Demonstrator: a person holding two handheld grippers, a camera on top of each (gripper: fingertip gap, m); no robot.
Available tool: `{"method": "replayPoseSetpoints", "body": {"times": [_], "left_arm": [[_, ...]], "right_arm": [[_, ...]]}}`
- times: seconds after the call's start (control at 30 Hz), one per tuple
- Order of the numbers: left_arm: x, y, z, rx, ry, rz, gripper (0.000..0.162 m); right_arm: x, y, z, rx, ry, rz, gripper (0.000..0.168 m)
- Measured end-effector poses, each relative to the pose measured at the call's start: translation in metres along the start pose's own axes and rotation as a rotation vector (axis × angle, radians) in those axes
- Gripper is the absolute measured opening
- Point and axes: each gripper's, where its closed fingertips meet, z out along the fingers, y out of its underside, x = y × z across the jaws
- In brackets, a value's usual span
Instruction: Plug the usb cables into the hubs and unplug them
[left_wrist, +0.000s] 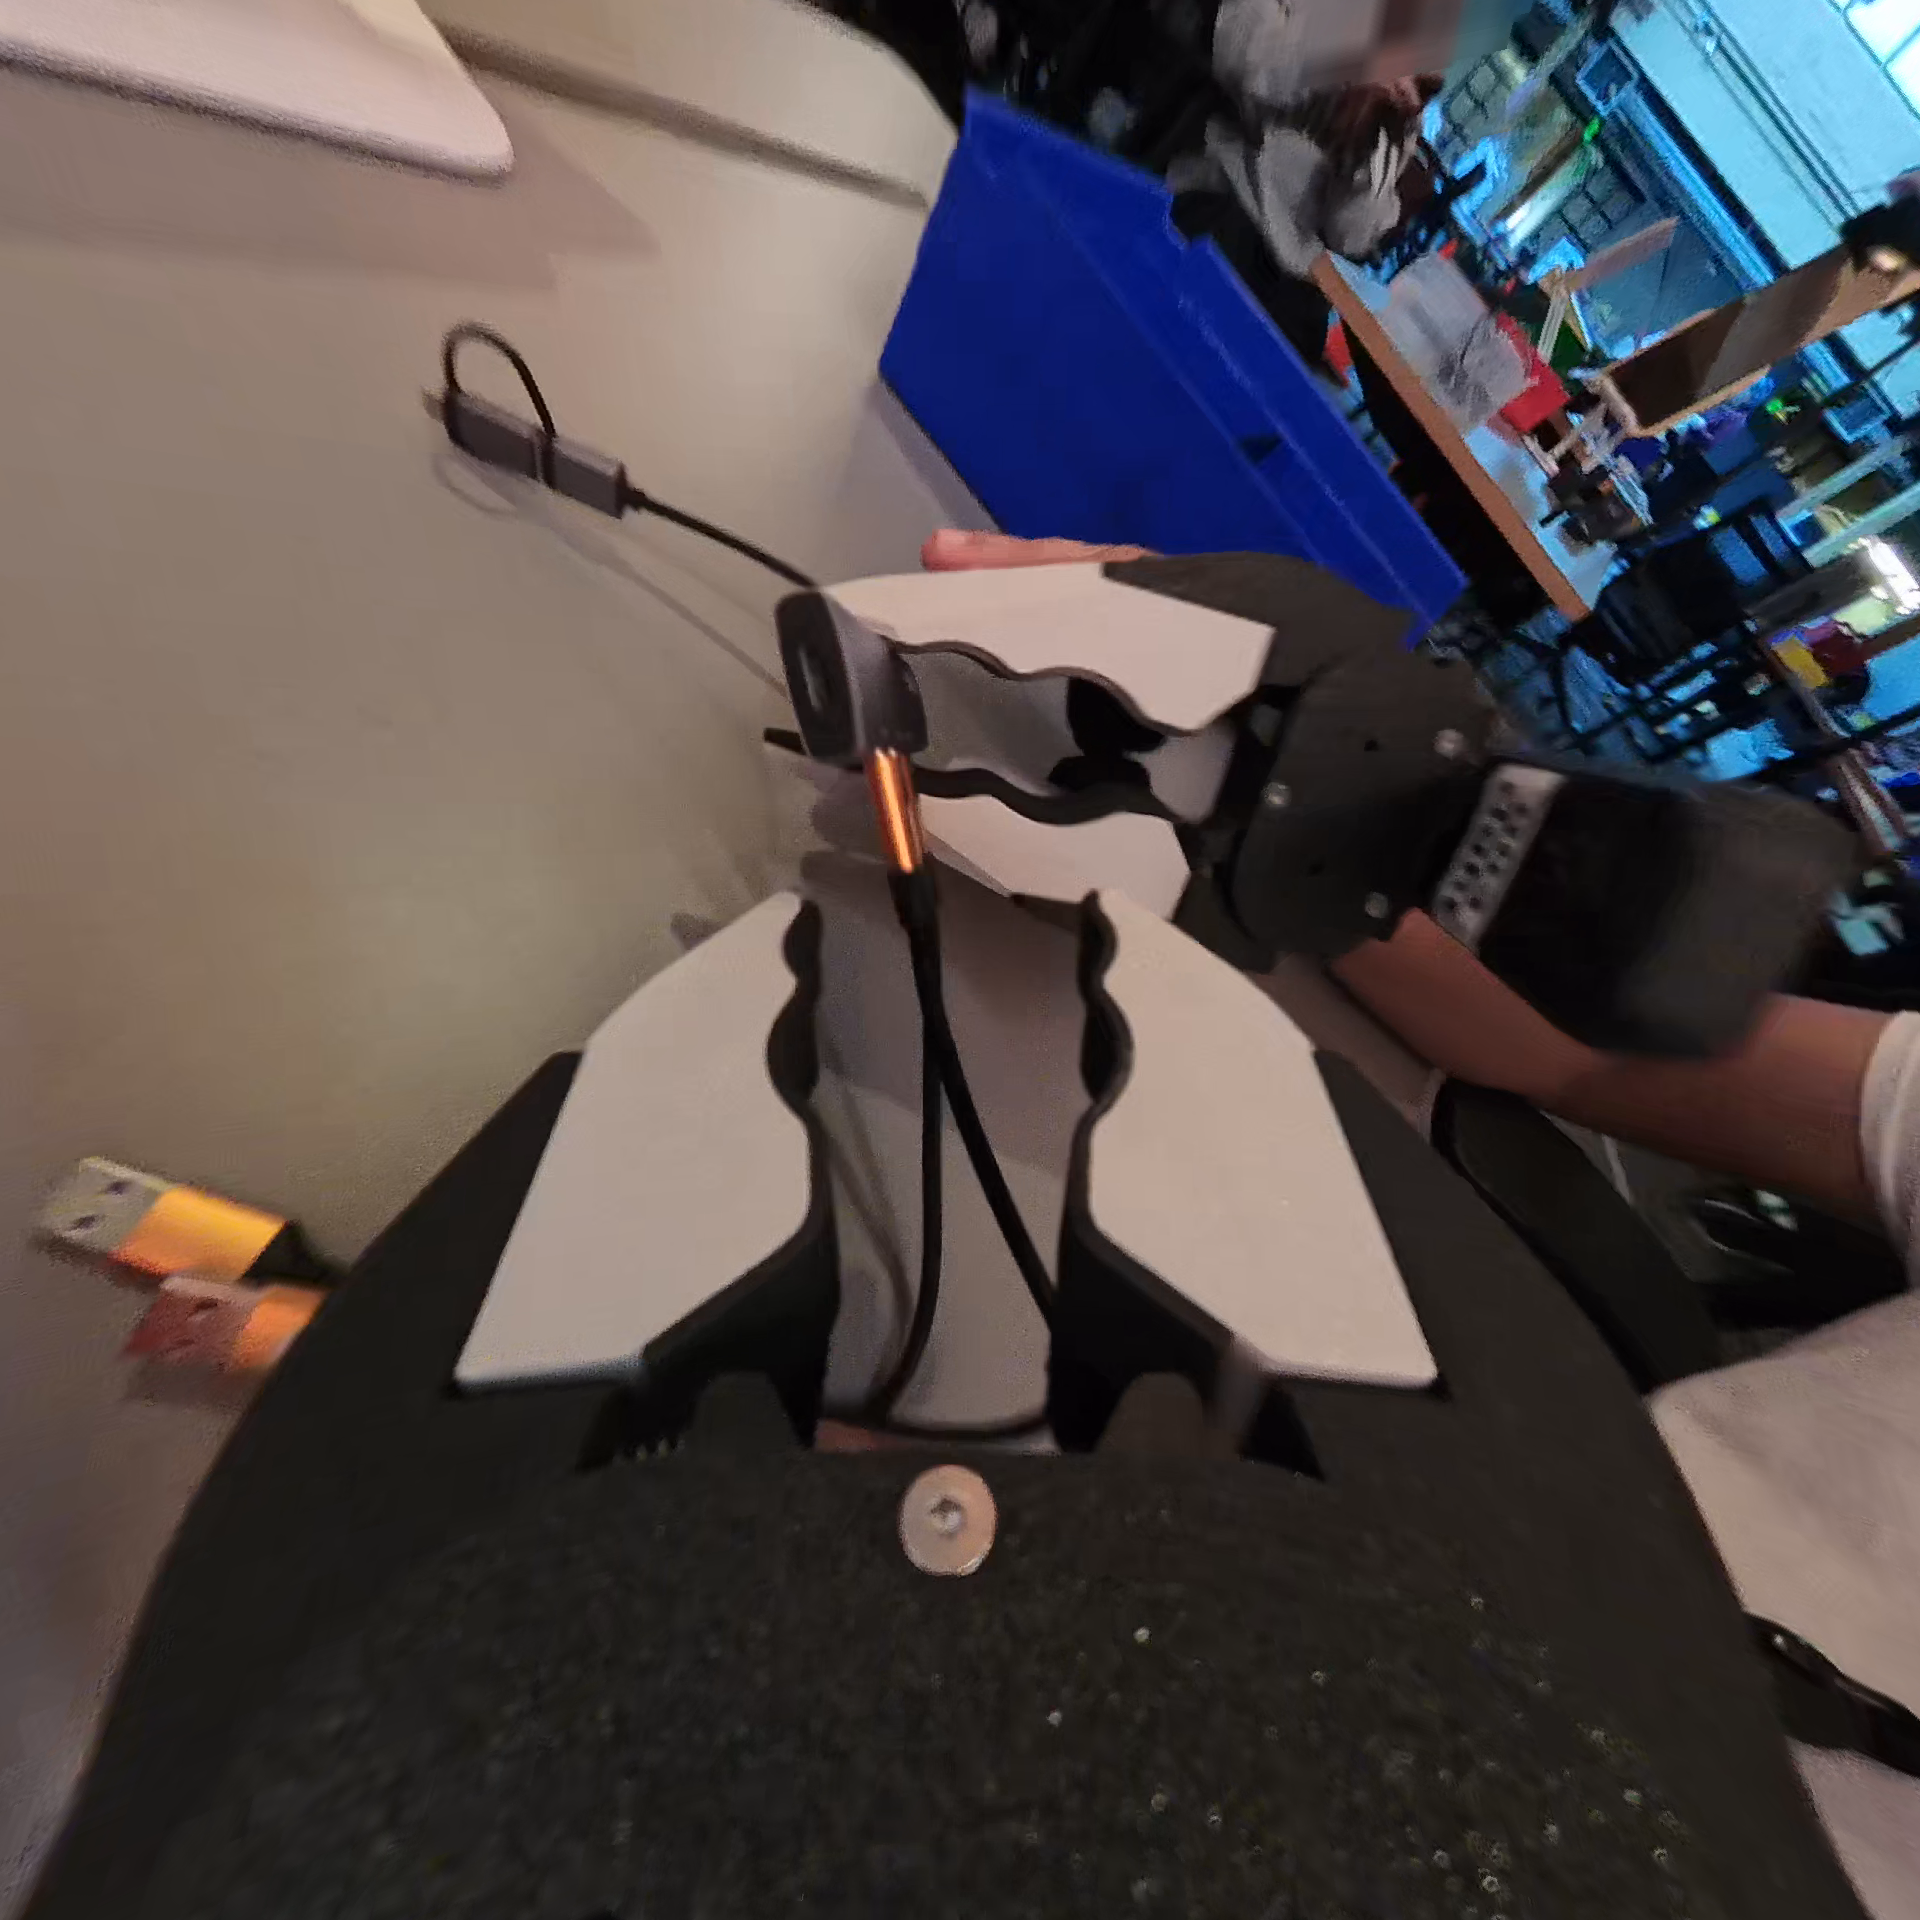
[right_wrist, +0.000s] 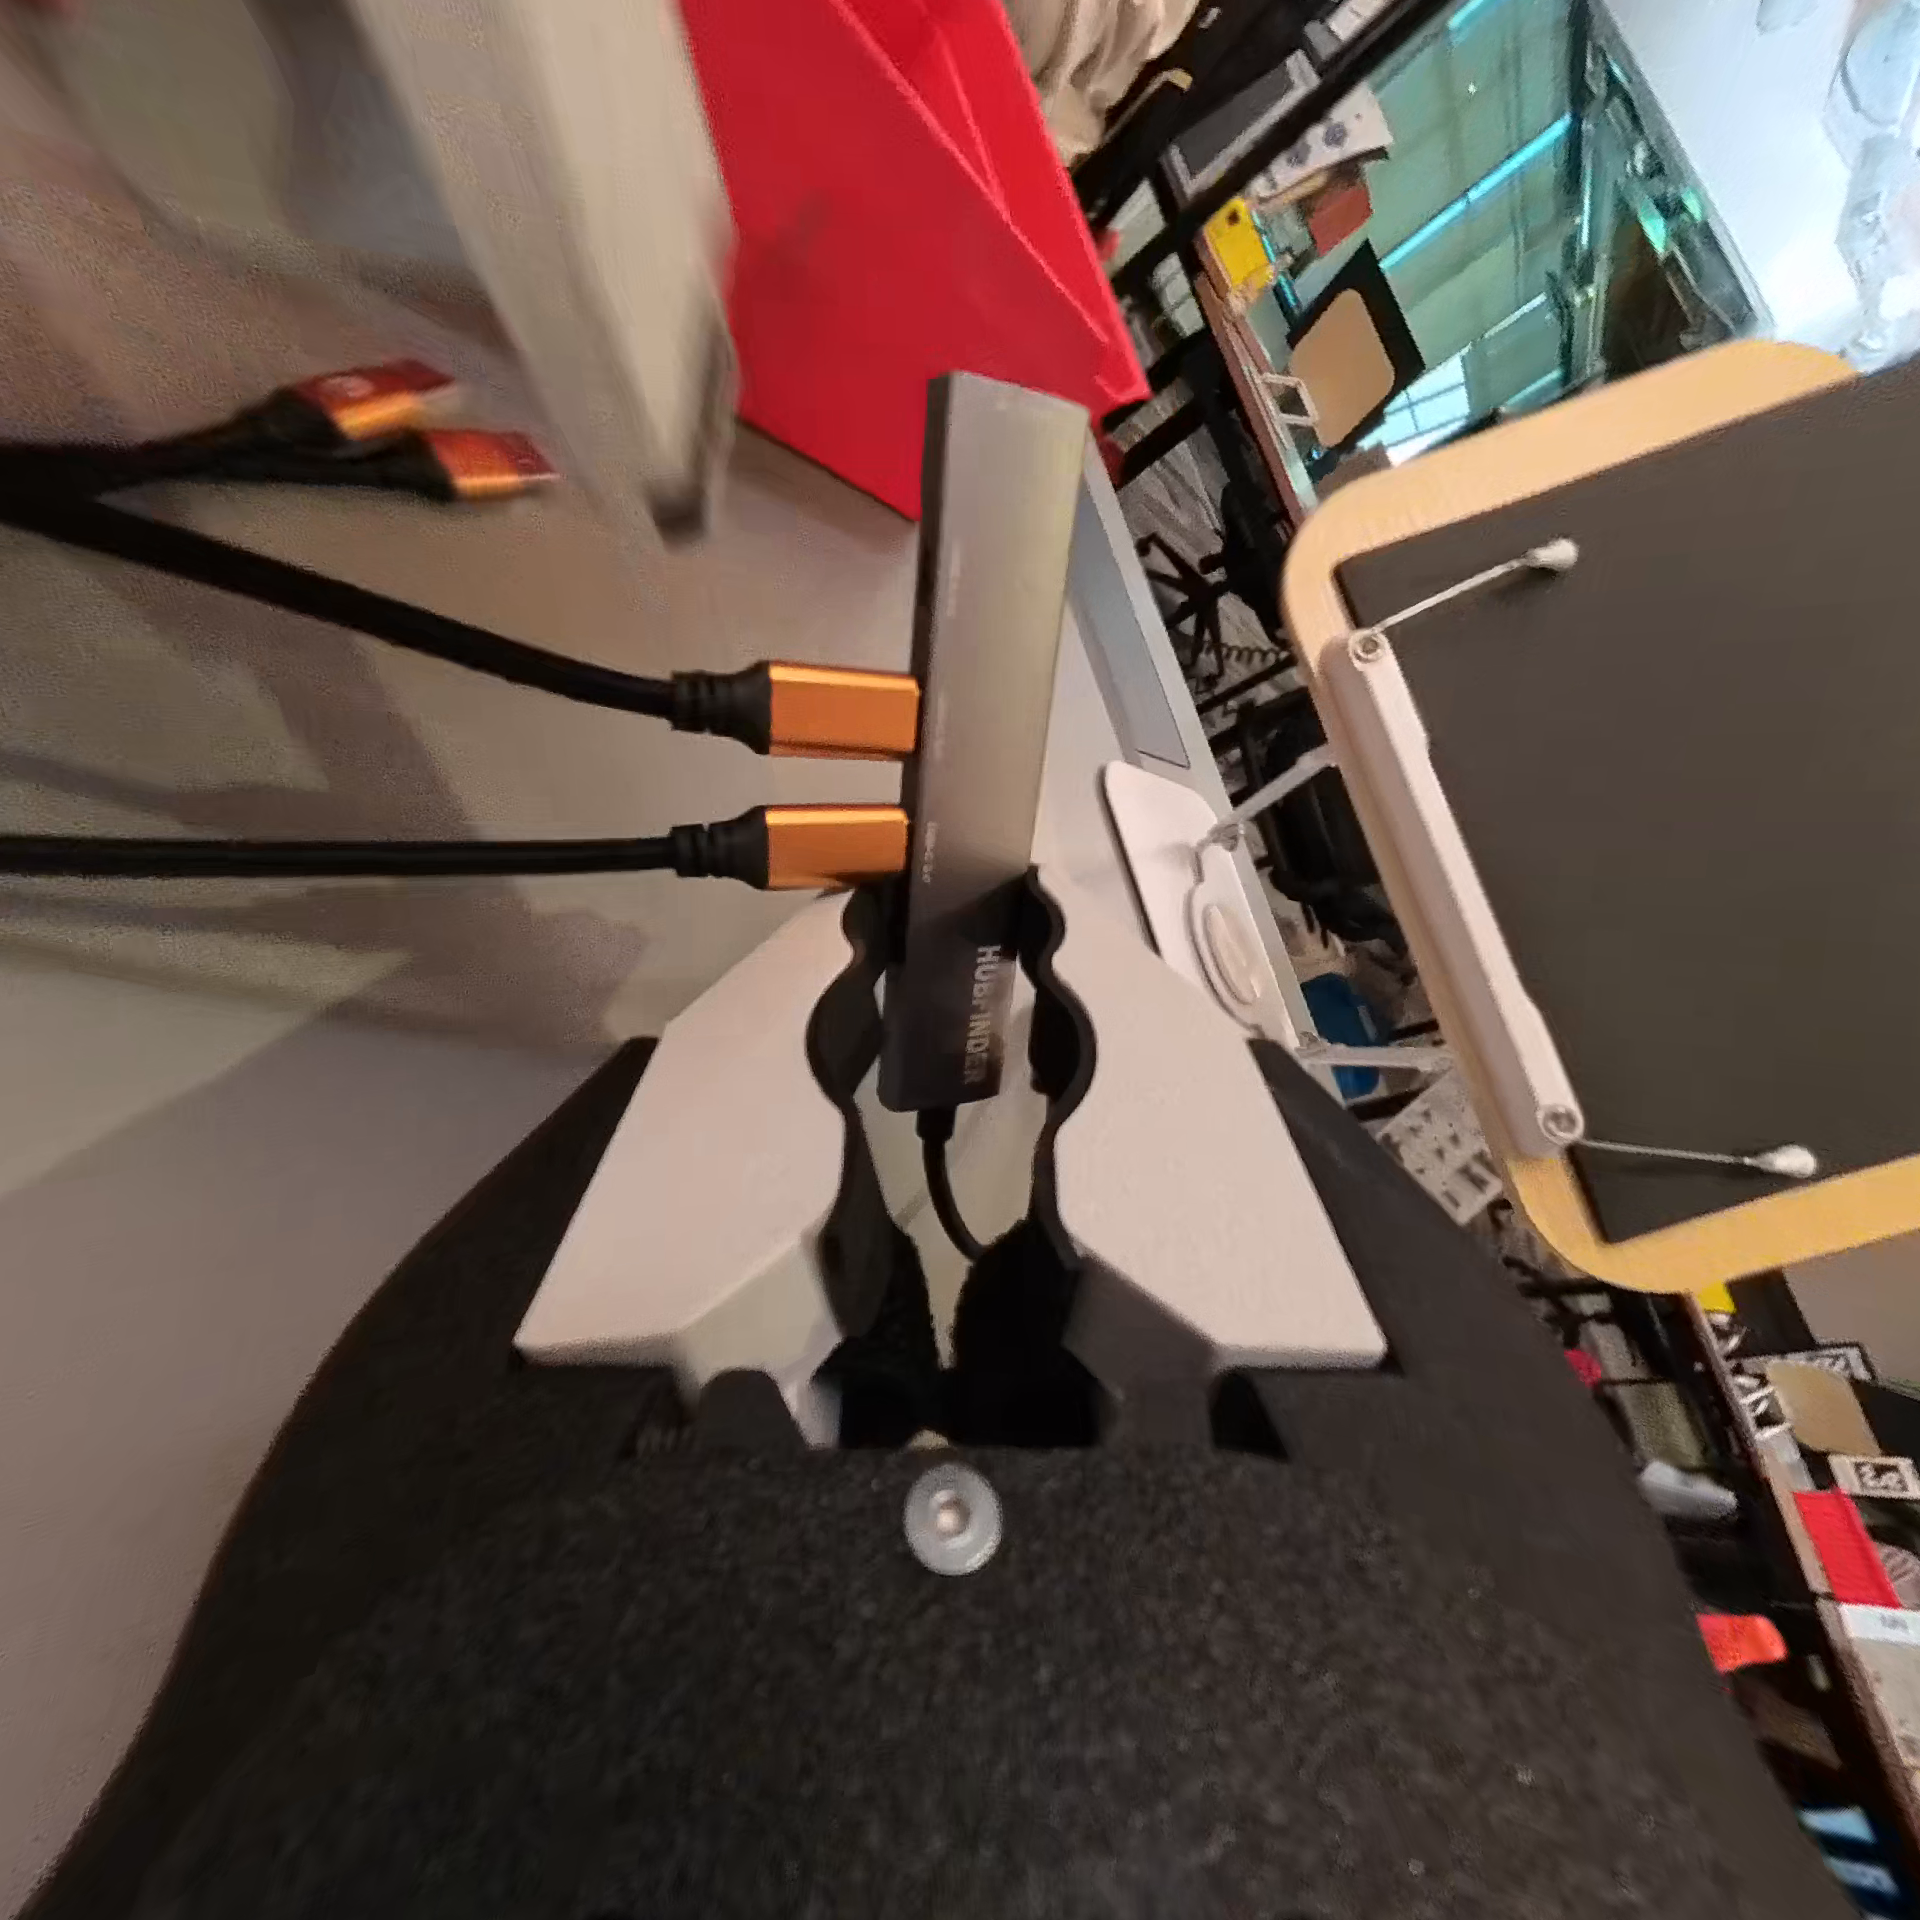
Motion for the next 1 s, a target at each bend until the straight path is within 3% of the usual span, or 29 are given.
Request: {"method": "replayPoseSetpoints", "body": {"times": [0.1,0.2,0.37,0.53,0.63,0.7,0.83,0.93,1.0], "left_arm": [[0.013,-0.009,-0.043,0.13,-0.057,0.105,0.051],[0.024,0.004,-0.078,0.227,-0.097,0.211,0.047],[0.013,0.041,-0.102,0.265,-0.2,0.325,0.037],[0.008,0.045,-0.108,0.284,-0.116,0.188,0.037],[0.012,0.043,-0.11,0.298,-0.032,0.109,0.038],[0.012,0.044,-0.109,0.295,-0.023,0.1,0.037],[0.018,0.045,-0.1,0.272,-0.01,0.117,0.038],[0.022,0.047,-0.094,0.255,0.027,0.084,0.038],[0.024,0.049,-0.09,0.237,0.049,0.071,0.038]], "right_arm": [[0.031,-0.005,-0.004,0.009,0.014,0.086,0.021],[0.086,-0.023,-0.021,0.024,0.036,0.196,0.021],[0.225,-0.038,-0.076,-0.069,0.21,0.134,0.022],[0.362,0.011,-0.154,-0.35,0.51,-0.127,0.021],[0.405,0.068,-0.19,-0.546,0.623,-0.372,0.021],[0.403,0.12,-0.197,-0.68,0.622,-0.453,0.021],[0.354,0.21,-0.19,-0.862,0.487,-0.57,0.021],[0.29,0.252,-0.165,-0.831,0.27,-0.391,0.021],[0.257,0.274,-0.151,-0.851,0.134,-0.385,0.021]]}}
